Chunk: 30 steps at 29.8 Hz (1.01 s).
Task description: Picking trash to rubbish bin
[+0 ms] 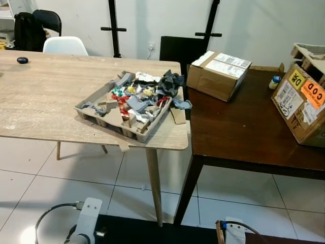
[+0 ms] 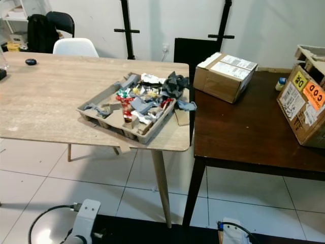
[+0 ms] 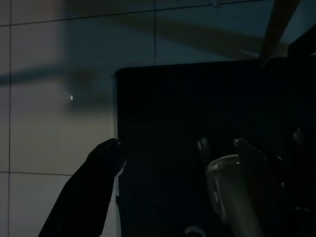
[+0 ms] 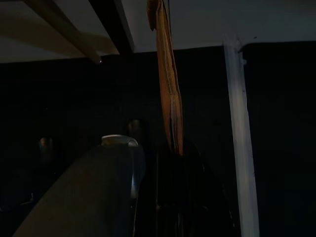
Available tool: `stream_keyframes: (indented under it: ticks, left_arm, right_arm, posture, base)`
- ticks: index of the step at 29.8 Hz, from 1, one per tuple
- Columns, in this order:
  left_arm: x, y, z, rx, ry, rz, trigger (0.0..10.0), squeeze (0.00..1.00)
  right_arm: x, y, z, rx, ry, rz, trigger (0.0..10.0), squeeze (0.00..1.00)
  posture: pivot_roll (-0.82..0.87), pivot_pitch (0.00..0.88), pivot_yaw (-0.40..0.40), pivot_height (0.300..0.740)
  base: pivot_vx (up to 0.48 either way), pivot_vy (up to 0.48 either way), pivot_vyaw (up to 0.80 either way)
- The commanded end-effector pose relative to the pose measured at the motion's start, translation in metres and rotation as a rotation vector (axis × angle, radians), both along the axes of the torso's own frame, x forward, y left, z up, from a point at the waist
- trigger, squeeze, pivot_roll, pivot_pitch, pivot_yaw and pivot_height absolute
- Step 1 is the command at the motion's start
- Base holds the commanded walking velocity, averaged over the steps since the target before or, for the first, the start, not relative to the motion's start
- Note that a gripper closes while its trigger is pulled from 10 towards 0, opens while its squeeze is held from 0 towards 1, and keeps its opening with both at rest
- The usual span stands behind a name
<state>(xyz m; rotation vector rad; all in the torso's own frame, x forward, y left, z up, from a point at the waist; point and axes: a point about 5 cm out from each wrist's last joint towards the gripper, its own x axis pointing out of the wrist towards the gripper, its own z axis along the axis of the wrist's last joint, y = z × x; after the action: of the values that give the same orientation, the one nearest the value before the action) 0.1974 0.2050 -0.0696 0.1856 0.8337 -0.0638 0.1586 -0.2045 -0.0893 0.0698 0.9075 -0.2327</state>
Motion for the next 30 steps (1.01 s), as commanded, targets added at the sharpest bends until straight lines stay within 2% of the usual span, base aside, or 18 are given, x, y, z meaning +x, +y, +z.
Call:
stream_keyframes:
  ticks: [1, 5, 13, 18, 19, 22, 23, 25, 28, 30]
  left_arm:
    - [-0.008, -0.005, -0.005, -0.006, 0.023, 0.002, 10.0, 0.00]
    - [-0.010, -0.012, -0.007, -0.016, 0.027, -0.001, 10.0, 0.00]
    - [-0.012, -0.015, -0.009, -0.022, 0.036, -0.016, 10.0, 0.00]
    - [-0.007, -0.014, -0.007, -0.024, 0.028, -0.017, 10.0, 0.00]
    - [-0.003, -0.013, -0.004, -0.023, 0.021, -0.018, 10.0, 0.00]
    - [-0.002, -0.013, -0.004, -0.023, 0.019, -0.019, 10.0, 0.00]
    - [0.004, -0.010, 0.000, -0.047, -0.002, 0.020, 10.0, 0.00]
    - [0.007, -0.007, 0.002, -0.048, -0.011, 0.036, 10.0, 0.00]
    - [0.007, -0.005, 0.002, -0.041, -0.005, 0.043, 10.0, 0.00]
    - [0.007, -0.002, 0.002, -0.028, -0.006, 0.042, 10.0, 0.00]
  right_arm:
    - [-0.003, 0.000, -0.001, -0.011, 0.013, 0.020, 10.0, 0.00]
    - [0.000, -0.006, 0.001, -0.023, 0.005, 0.019, 10.0, 0.00]
    - [0.005, -0.006, 0.003, -0.031, -0.007, 0.019, 10.0, 0.00]
    - [0.012, -0.003, 0.006, -0.027, -0.026, 0.021, 10.0, 0.00]
    - [0.015, -0.002, 0.007, -0.022, -0.033, 0.016, 10.0, 0.00]
    - [0.016, -0.001, 0.007, -0.020, -0.033, 0.013, 10.0, 0.00]
    - [0.018, 0.002, 0.007, -0.003, -0.042, 0.009, 10.0, 0.00]
    - [0.019, 0.005, 0.007, 0.004, -0.039, 0.025, 10.0, 0.00]
    - [0.017, 0.009, 0.005, 0.022, -0.019, 0.041, 10.0, 0.00]
    - [0.016, 0.012, 0.004, 0.037, -0.012, 0.056, 10.0, 0.00]
  posture:
    - [0.13, 0.000, -0.026, 0.740]
    - [0.13, 0.000, -0.037, 0.740]
    - [0.11, 0.000, -0.032, 0.740]
    - [0.11, 0.002, -0.023, 0.740]
    - [0.11, 0.046, -0.007, 0.740]
    - [0.11, 0.043, -0.005, 0.740]
    - [0.11, 0.037, 0.000, 0.740]
    - [0.12, 0.045, 0.007, 0.740]
    - [0.12, 0.058, 0.011, 0.740]
    - [0.11, 0.105, 0.003, 0.740]
  base:
    - [0.000, 0.000, 0.00]
    - [0.000, 0.000, 0.00]
    - [0.000, 0.000, 0.00]
    - [0.000, 0.000, 0.00]
    - [0.000, 0.000, 0.00]
    - [0.000, 0.000, 0.00]
    - [0.000, 0.000, 0.00]
    - [0.000, 0.000, 0.00]
    - [0.000, 0.000, 0.00]
    - [0.000, 0.000, 0.00]
